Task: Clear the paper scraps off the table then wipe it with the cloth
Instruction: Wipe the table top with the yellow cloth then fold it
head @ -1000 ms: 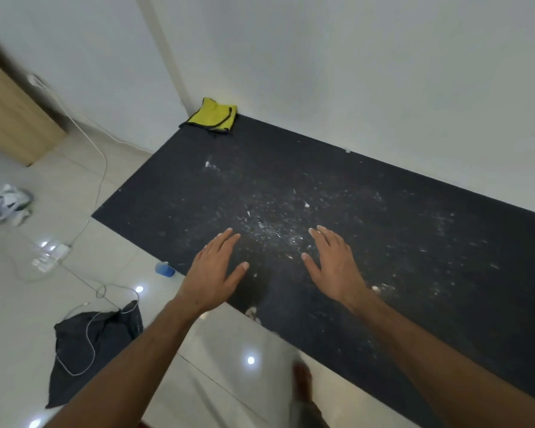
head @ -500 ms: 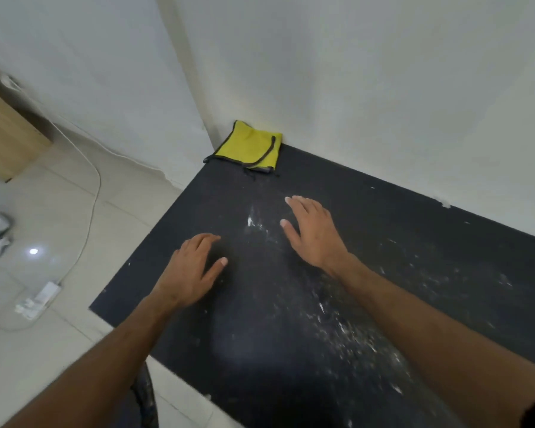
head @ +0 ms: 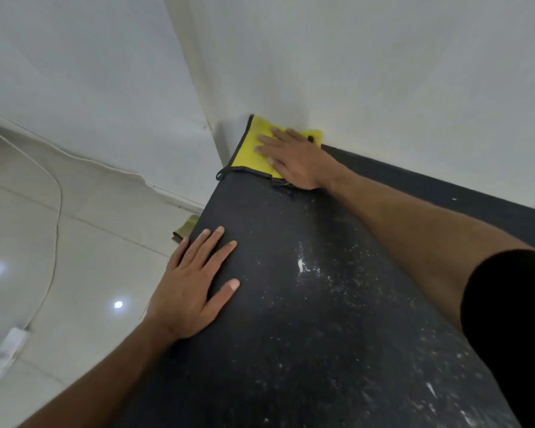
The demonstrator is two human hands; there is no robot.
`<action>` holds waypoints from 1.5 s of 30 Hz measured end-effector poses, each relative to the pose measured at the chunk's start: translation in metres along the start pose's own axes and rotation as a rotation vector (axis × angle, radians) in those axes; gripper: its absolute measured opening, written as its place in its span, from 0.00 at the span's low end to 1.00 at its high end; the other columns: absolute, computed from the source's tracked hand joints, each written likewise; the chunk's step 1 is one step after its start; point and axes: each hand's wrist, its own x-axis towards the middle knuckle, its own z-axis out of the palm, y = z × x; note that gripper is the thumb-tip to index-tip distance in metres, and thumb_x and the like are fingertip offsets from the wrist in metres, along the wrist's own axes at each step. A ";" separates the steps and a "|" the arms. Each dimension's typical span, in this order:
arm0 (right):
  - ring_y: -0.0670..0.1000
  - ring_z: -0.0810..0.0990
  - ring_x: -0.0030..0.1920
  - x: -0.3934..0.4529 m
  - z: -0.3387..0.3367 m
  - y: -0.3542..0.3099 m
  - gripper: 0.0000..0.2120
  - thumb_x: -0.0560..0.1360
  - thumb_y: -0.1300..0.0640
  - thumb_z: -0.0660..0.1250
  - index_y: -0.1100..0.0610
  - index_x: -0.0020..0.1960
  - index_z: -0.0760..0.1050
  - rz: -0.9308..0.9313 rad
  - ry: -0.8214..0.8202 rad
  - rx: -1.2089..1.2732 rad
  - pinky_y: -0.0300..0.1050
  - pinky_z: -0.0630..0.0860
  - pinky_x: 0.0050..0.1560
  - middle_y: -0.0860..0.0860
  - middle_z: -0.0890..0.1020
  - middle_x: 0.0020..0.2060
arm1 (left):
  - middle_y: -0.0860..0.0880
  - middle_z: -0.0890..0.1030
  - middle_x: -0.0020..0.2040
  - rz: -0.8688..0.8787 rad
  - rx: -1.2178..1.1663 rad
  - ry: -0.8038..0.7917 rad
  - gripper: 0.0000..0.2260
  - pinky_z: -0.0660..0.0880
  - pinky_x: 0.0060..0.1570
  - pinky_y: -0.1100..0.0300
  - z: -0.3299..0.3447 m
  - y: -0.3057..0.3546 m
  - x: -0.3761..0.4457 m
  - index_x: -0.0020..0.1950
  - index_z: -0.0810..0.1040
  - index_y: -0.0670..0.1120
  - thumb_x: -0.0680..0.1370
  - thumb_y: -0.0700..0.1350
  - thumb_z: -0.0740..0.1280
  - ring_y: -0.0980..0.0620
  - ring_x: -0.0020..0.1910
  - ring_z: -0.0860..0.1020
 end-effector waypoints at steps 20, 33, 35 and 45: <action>0.63 0.52 0.81 -0.045 0.017 -0.087 0.29 0.85 0.42 0.46 0.52 0.83 0.55 0.580 0.052 -0.029 0.64 0.49 0.79 0.56 0.54 0.82 | 0.43 0.72 0.70 -0.094 -0.531 0.335 0.26 0.67 0.73 0.49 0.003 -0.009 -0.003 0.73 0.68 0.40 0.85 0.57 0.50 0.46 0.71 0.70; 0.61 0.46 0.82 -0.196 0.032 -0.155 0.30 0.84 0.42 0.42 0.52 0.83 0.51 0.529 -0.035 -0.061 0.64 0.46 0.80 0.56 0.50 0.83 | 0.46 0.72 0.69 0.105 -0.492 0.192 0.23 0.67 0.71 0.48 -0.017 -0.014 -0.026 0.69 0.75 0.43 0.85 0.54 0.49 0.48 0.70 0.70; 0.62 0.48 0.82 -0.155 0.035 -0.171 0.32 0.83 0.42 0.43 0.55 0.83 0.52 0.713 0.027 -0.005 0.64 0.48 0.79 0.58 0.51 0.82 | 0.45 0.73 0.69 0.125 -0.483 0.221 0.22 0.67 0.71 0.49 -0.018 -0.009 -0.017 0.69 0.75 0.42 0.86 0.53 0.50 0.47 0.69 0.70; 0.59 0.43 0.82 -0.280 0.069 -0.279 0.30 0.84 0.42 0.49 0.52 0.83 0.50 0.369 -0.106 -0.019 0.64 0.49 0.79 0.55 0.47 0.83 | 0.46 0.76 0.68 0.186 -0.457 0.049 0.26 0.69 0.69 0.47 -0.021 -0.004 0.013 0.68 0.78 0.44 0.86 0.56 0.47 0.46 0.68 0.73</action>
